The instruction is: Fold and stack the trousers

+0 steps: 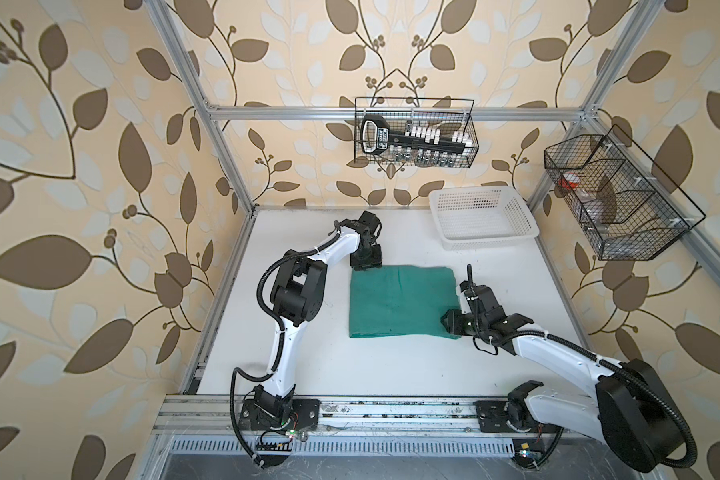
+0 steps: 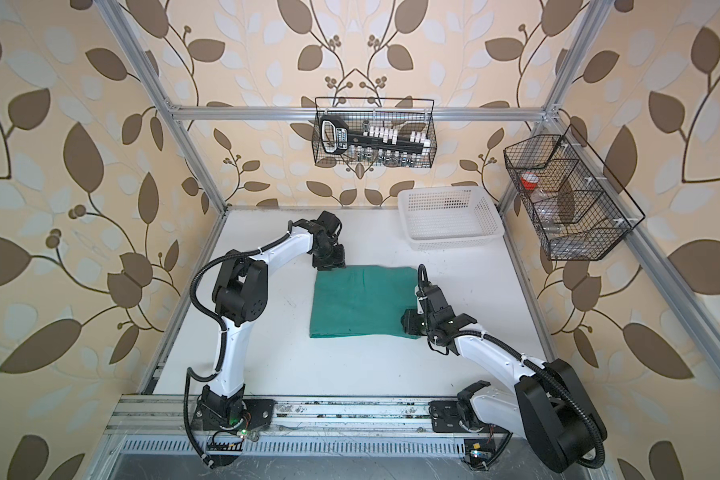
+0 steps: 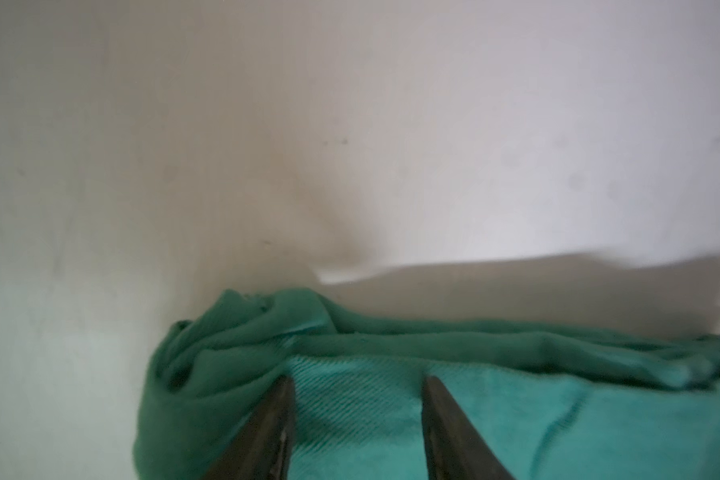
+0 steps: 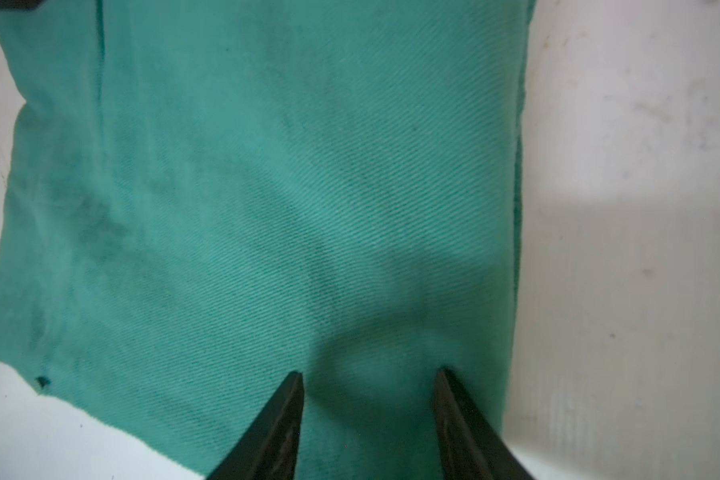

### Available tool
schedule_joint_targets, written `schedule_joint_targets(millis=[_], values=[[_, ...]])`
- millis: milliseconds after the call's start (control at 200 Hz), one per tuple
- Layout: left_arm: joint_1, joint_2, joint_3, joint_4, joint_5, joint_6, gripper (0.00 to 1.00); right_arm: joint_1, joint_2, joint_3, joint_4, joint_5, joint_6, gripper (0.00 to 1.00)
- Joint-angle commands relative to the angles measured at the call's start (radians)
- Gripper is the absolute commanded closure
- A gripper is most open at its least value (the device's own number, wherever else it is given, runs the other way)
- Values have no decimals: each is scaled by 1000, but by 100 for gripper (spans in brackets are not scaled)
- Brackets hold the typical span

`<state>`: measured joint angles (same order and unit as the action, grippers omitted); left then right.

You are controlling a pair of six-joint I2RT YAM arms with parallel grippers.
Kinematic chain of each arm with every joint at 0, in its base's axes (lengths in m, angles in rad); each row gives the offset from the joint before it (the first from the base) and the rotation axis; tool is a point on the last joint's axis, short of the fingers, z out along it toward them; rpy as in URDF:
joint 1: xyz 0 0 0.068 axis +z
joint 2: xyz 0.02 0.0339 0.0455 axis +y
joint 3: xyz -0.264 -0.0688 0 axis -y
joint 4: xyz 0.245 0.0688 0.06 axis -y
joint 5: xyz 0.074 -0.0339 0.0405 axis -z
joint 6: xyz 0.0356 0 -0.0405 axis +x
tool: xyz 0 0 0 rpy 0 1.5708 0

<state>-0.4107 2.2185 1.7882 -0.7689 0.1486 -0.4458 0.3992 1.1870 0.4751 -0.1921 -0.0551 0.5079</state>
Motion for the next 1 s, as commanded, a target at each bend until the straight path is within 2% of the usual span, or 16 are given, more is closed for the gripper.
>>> schedule_joint_targets(millis=[0, 150, 310, 460, 545, 650, 740, 810, 895, 995], values=[[28, -32, -57, -31, -22, 19, 50, -35, 48, 14, -32, 35, -30, 47], [52, -76, -135, -46, -61, 18, 50, -36, 128, 78, -14, 66, -68, 45], [51, -182, -266, -36, -103, -3, 50, -15, 263, 178, 23, 120, -116, 44], [52, -304, -396, -62, -178, -23, 49, 63, 405, 338, -2, 301, -196, 42], [53, -374, -460, -83, -238, -39, 49, 102, 475, 420, -3, 348, -227, 40], [48, -456, -521, -84, -216, -47, 48, 130, 567, 524, 12, 384, -276, 38], [26, -535, -531, -106, -278, -37, 37, 136, 653, 609, 17, 354, -314, 37], [21, -574, -507, -139, -332, -12, 36, 140, 694, 658, 37, 306, -351, 37], [5, -615, -479, -126, -304, 41, 35, 140, 736, 722, 42, 244, -382, 36], [-69, -641, -458, -75, -259, 165, 32, 137, 720, 763, 26, 181, -408, 33]])
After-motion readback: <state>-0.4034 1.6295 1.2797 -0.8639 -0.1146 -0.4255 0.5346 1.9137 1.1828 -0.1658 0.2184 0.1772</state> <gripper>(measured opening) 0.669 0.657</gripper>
